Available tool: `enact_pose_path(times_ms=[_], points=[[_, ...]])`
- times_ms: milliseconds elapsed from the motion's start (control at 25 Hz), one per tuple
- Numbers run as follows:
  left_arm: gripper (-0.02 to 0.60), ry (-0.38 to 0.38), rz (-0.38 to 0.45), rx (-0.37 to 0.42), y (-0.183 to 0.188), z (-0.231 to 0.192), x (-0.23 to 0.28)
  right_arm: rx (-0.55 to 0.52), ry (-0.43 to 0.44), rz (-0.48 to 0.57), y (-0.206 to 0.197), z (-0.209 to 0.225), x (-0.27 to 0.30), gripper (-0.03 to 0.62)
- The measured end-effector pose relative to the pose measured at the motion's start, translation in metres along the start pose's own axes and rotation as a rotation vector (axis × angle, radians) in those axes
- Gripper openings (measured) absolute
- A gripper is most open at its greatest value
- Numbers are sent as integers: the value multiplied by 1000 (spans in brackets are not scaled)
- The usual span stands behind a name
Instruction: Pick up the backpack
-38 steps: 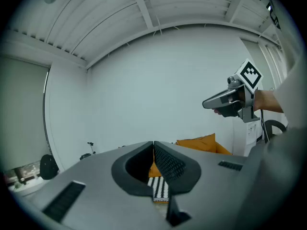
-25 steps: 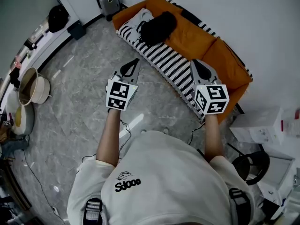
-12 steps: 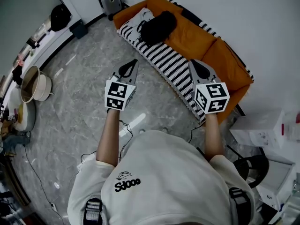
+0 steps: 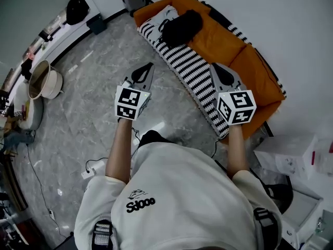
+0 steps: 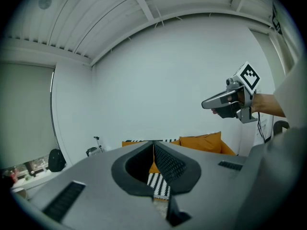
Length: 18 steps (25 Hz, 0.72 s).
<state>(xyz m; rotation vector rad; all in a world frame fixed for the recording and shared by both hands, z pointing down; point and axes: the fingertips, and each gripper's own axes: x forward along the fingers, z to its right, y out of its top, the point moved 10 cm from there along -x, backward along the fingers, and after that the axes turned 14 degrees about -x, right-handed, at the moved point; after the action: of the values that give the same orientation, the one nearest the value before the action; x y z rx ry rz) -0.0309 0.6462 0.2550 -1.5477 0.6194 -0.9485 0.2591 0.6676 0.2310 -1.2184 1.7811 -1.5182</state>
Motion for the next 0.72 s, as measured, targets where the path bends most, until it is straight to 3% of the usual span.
enact_pose_path(times_ms=[360,720], points=[[23,25,6,-41,3,5,18,0,31,5,-11,24,13,34],[23,11,4,-63,1,-29,50,-12,40,-18,-11,31,55,34]])
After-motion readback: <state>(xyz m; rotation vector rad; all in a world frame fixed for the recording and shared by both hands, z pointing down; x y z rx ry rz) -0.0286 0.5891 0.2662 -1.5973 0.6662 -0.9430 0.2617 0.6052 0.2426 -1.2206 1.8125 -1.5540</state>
